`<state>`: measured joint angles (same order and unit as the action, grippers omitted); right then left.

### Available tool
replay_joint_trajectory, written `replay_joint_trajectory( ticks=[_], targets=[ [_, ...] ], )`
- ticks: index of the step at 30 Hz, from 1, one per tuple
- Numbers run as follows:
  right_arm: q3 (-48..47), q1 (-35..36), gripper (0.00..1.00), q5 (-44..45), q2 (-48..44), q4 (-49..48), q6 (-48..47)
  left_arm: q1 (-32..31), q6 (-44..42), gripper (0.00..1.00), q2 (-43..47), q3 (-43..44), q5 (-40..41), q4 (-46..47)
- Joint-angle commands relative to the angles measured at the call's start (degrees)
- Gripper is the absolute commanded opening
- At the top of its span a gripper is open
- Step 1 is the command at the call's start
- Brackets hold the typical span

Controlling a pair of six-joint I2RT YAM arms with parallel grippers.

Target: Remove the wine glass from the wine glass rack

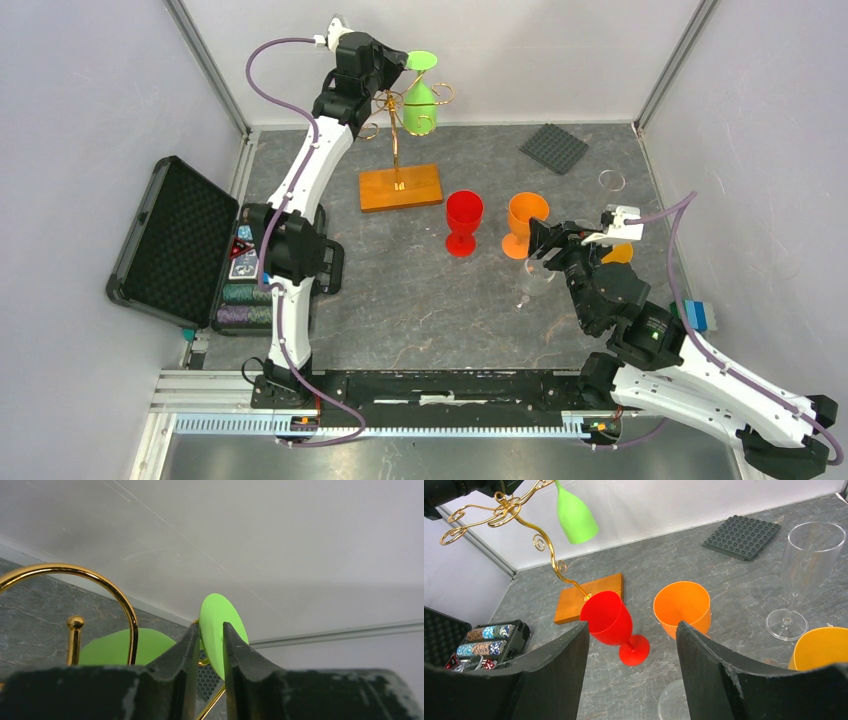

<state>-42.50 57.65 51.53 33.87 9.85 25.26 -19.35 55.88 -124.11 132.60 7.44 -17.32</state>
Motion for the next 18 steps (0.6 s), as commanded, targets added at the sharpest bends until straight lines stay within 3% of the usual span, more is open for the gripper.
replay_joint_trajectory(
  ticks=[1,9,18],
  targets=[
    [-0.68,0.23,0.69,0.78,1.14,-2.97,-0.66,0.05,0.83,0.25,-0.74,2.49,-1.78,2.45],
    [-1.02,0.27,0.68,-0.41,2.72,-3.47,-0.34,0.95,4.78,0.12,-1.13,1.94,-5.12,4.88],
    [-0.57,0.22,0.68,0.06,2.53,-3.51,-0.35,1.07,5.60,0.18,-2.16,1.87,-7.18,5.26]
  ],
)
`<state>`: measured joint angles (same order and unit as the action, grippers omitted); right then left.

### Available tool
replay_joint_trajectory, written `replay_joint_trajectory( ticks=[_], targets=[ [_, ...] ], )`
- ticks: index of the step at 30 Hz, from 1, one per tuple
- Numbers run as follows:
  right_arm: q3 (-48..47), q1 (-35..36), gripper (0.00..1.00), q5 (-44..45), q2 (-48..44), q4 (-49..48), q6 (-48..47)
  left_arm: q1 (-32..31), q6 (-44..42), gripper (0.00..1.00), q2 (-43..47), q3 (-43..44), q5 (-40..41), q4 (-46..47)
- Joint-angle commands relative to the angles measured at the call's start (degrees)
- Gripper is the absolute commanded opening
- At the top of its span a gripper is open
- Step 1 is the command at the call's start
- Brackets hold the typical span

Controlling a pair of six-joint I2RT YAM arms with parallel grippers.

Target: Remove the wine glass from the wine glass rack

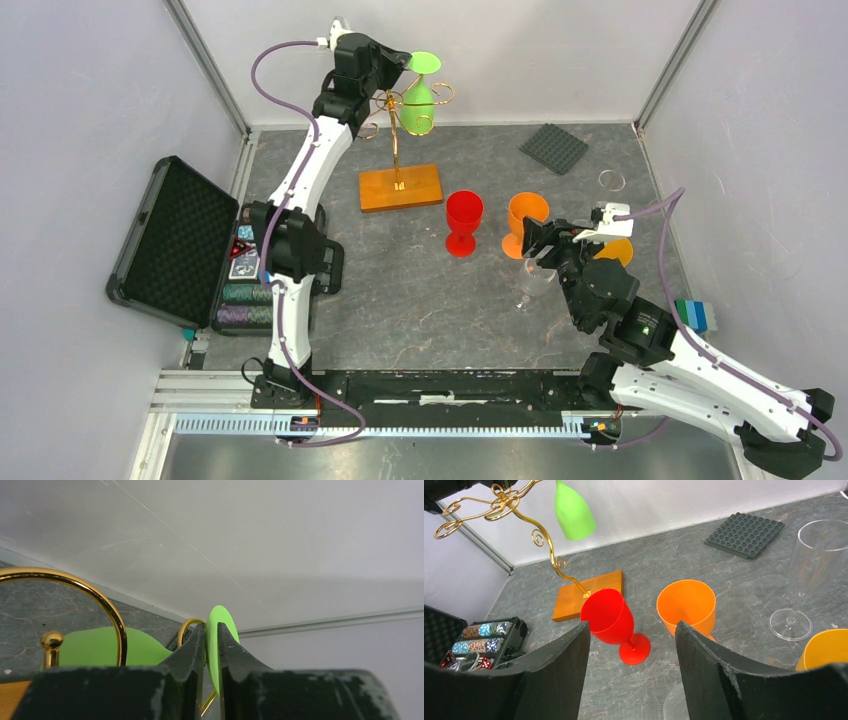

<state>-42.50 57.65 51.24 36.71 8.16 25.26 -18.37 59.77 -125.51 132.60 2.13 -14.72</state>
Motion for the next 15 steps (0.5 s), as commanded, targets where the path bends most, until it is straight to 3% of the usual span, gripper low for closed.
replay_joint_trajectory(
  ticks=[1,7,15],
  targets=[
    [-0.48,0.27,0.68,0.36,-0.37,-1.80,-0.31,0.16,1.83,0.18,-0.78,1.88,-2.53,2.72],
    [-0.37,0.19,0.68,0.76,-0.50,-1.83,-0.32,0.21,1.91,0.03,-0.57,2.02,-4.02,3.30],
    [-0.39,0.27,0.68,0.70,-0.29,-2.05,-0.47,0.77,3.01,0.02,2.47,0.27,-3.59,5.22]
  ],
)
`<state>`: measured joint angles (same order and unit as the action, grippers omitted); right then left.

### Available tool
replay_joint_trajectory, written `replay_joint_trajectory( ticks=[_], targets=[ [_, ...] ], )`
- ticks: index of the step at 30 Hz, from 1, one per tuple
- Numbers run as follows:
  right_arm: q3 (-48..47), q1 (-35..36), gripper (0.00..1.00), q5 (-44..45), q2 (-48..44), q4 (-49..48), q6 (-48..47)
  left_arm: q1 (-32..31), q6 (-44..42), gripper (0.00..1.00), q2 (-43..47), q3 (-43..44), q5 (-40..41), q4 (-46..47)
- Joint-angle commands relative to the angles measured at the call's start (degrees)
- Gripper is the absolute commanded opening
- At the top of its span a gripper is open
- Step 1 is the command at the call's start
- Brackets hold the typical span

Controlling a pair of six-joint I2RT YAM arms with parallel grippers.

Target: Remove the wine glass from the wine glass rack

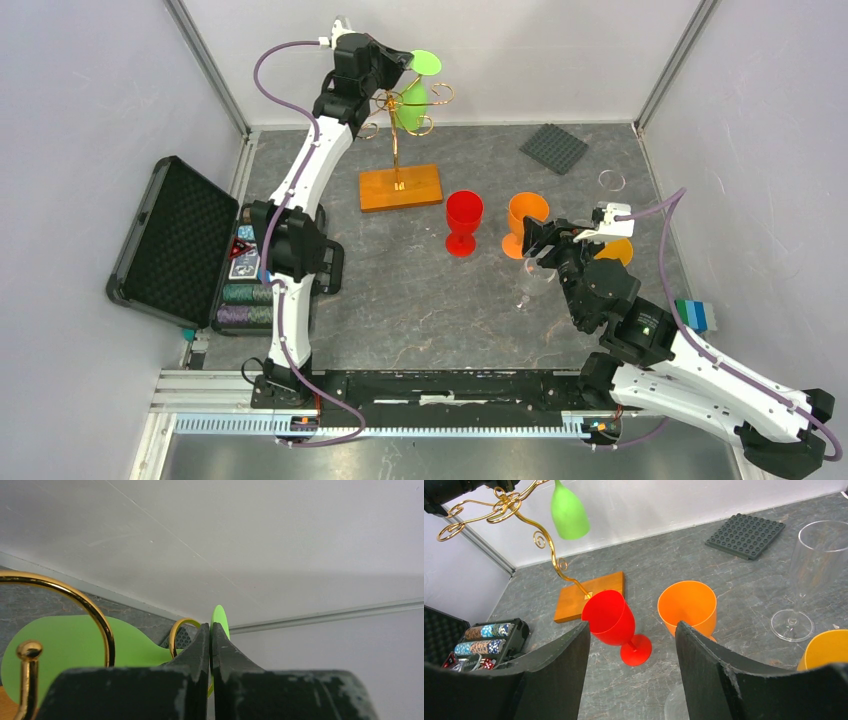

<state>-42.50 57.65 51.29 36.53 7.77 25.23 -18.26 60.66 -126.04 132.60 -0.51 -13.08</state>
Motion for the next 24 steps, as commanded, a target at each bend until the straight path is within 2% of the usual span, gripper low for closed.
replay_joint_trajectory(
  ticks=[1,8,24],
  targets=[
    [-0.39,0.26,0.68,0.66,-0.14,-1.79,-0.42,0.86,2.69,0.02,3.61,-0.43,-1.10,4.27],
    [-0.30,0.25,0.68,0.39,-0.06,-2.19,-0.44,1.72,5.13,0.02,7.72,-5.84,-1.66,8.48],
    [-0.13,0.22,0.67,0.22,-0.11,-2.27,-0.12,2.96,5.27,0.02,10.07,-8.24,-2.72,9.48]
  ],
)
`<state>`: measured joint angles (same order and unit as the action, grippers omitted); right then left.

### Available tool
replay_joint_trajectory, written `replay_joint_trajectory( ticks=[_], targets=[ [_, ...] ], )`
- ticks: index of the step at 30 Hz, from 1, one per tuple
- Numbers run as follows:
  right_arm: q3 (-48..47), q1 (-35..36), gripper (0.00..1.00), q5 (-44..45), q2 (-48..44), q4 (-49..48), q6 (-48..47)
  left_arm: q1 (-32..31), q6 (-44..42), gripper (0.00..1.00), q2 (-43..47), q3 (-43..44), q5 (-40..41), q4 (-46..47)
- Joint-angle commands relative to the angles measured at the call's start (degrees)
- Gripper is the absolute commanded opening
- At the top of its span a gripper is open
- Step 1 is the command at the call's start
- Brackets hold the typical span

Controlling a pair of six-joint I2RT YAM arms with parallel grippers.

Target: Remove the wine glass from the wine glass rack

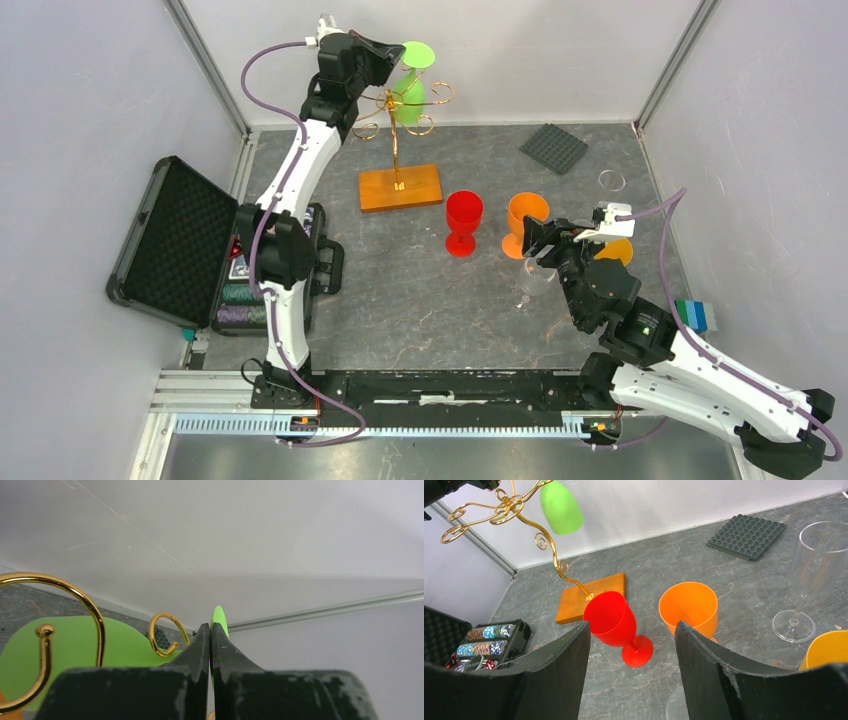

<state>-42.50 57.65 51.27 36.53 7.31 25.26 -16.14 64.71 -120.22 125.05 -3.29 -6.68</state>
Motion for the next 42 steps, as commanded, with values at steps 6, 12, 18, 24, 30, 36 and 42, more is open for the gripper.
replay_joint_trajectory(
  ticks=[6,12,18,24,30,36,42],
  targets=[
    [-0.04,0.27,0.67,0.33,-0.15,-1.77,0.02,1.68,-1.13,0.02,6.54,-2.86,2.32,2.71],
    [-0.04,0.22,0.67,0.15,0.27,-1.95,0.02,2.73,0.90,0.02,9.20,-7.98,2.56,8.59],
    [0.04,0.25,0.67,0.15,0.10,-1.90,0.10,3.00,1.68,0.02,8.00,-7.71,3.07,13.08],
    [0.27,0.25,0.67,0.37,-0.78,-1.94,-0.04,3.05,0.26,0.02,4.39,-5.77,2.36,19.97],
    [0.36,0.26,0.68,1.16,-1.54,-1.58,-0.19,3.05,-1.61,0.02,0.95,-2.43,-2.35,25.70],
    [0.40,0.25,0.72,0.37,-1.45,-1.47,-0.22,2.98,-0.10,0.02,-1.02,-1.59,-8.58,36.41],
    [0.91,0.27,0.83,-2.25,-2.33,-3.28,-2.16,2.96,5.60,0.02,-3.51,5.25,-16.98,39.10]
  ],
)
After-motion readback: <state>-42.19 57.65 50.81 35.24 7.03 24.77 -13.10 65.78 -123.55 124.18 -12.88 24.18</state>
